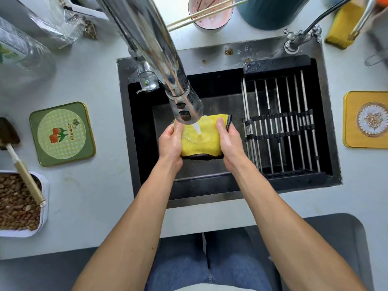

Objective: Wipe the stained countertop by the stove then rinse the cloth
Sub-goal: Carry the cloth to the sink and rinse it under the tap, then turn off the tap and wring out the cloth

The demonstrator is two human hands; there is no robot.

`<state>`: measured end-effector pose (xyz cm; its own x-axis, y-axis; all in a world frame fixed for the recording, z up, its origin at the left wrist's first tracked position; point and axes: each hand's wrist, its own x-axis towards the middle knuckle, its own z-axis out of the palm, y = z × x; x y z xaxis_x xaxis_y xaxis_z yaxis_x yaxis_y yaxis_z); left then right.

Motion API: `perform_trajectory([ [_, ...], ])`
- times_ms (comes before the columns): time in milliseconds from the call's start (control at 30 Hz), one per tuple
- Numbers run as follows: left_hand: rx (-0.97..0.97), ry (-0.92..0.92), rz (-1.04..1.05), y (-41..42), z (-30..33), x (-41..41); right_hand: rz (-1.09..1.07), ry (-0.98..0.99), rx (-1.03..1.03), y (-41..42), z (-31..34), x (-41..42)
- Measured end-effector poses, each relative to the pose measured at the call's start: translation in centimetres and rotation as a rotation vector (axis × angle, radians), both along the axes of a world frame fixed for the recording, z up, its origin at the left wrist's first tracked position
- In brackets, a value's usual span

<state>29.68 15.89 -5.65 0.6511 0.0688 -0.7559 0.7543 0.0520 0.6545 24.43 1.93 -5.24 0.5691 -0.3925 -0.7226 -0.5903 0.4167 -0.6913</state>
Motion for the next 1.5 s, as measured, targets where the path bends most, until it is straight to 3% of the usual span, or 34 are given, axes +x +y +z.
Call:
perform_trajectory([
  [100,0.061,-0.059,-0.096,0.0,0.7,0.1,0.027,0.03,-0.007,-0.5,-0.5,0.0],
  [300,0.085,-0.177,-0.288,-1.6,3.9,-1.0,-0.015,0.05,0.335,-0.4,0.3,0.3],
  [500,0.08,-0.242,-0.533,-1.5,5.6,-3.0,-0.076,0.032,0.44,0.9,0.7,1.3],
  [600,0.124,-0.254,-0.467,0.5,5.8,-2.2,-0.117,0.052,0.458,1.3,0.6,1.1],
  [767,0.313,-0.4,-0.106,4.3,6.7,1.8,-0.168,0.116,0.368,1.8,0.6,1.4],
  [967,0.595,-0.786,-0.219,5.4,7.8,6.2,-0.199,0.162,0.364,2.3,1.1,2.2],
  [1167,0.598,-0.724,-0.12,4.9,8.2,8.6,-0.208,0.167,0.45,1.9,1.8,2.4],
  [1333,0.464,-0.716,-0.2,5.2,8.2,6.6,-0.208,0.196,0.448,1.7,1.9,2.1],
  [1500,0.542,-0.764,-0.234,5.3,8.4,7.7,-0.21,0.191,0.433,1.8,1.7,1.3],
])
